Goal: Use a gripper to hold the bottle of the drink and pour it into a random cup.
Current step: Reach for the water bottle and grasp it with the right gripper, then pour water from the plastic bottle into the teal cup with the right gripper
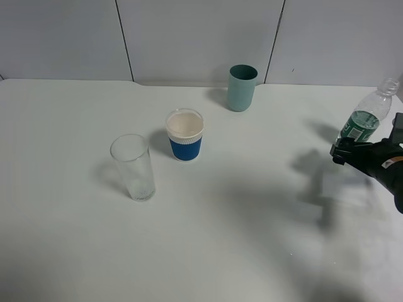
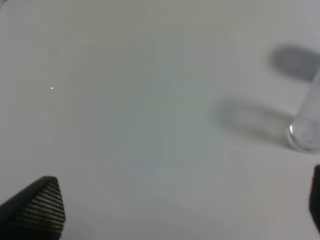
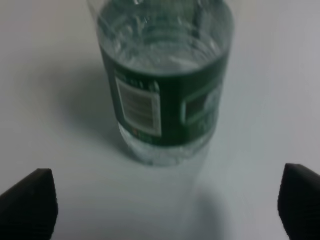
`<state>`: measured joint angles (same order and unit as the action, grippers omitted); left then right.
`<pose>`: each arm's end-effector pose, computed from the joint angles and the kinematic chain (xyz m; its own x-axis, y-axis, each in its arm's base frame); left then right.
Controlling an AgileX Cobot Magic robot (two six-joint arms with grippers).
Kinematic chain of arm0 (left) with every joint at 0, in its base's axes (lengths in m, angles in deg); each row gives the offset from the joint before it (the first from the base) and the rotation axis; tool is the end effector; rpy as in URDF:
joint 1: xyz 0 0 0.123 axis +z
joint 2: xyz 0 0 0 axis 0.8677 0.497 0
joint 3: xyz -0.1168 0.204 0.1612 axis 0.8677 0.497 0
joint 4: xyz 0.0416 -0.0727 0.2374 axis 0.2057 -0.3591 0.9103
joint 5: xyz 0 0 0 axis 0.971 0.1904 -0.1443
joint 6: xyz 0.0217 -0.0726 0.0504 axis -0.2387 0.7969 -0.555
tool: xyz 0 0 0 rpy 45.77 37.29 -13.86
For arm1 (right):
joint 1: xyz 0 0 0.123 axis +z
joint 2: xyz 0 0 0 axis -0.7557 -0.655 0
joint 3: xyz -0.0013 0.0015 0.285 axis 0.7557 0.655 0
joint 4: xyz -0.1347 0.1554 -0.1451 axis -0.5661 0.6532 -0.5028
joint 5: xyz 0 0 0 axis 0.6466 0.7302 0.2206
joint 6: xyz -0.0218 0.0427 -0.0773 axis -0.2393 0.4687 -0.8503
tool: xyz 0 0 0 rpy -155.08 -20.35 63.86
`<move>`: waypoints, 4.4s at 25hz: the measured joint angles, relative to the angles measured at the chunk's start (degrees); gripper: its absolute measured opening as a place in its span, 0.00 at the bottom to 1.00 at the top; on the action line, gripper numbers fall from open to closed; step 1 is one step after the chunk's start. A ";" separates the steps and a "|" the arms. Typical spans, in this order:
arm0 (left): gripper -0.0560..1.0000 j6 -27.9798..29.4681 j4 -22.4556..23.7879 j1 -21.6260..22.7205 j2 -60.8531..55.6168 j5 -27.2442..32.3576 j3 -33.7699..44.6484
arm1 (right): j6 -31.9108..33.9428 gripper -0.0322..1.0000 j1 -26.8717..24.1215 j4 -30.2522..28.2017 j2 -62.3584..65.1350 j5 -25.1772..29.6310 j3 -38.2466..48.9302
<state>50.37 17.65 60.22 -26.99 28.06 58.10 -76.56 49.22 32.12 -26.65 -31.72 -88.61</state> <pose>-0.0069 -0.0038 0.2794 -0.4434 0.0265 -0.8959 0.0492 0.9988 0.0052 0.2353 -0.0232 0.0881 -0.4403 0.0894 -0.8934 0.2718 0.9616 -0.0378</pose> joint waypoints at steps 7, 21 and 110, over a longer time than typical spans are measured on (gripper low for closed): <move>0.99 0.00 0.00 0.00 0.00 0.00 0.00 | -8.32 0.87 0.00 0.00 -0.04 2.54 -4.84; 0.99 0.00 0.00 0.00 0.00 0.00 0.00 | -13.90 0.87 -1.84 1.11 -0.04 -6.39 -5.29; 0.99 0.00 0.00 0.00 0.00 0.00 0.00 | -17.20 0.54 -7.90 -6.76 -7.74 -0.29 -15.77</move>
<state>50.37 17.65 60.22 -26.99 28.06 58.10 -93.76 41.32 25.36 -34.39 -32.01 -104.38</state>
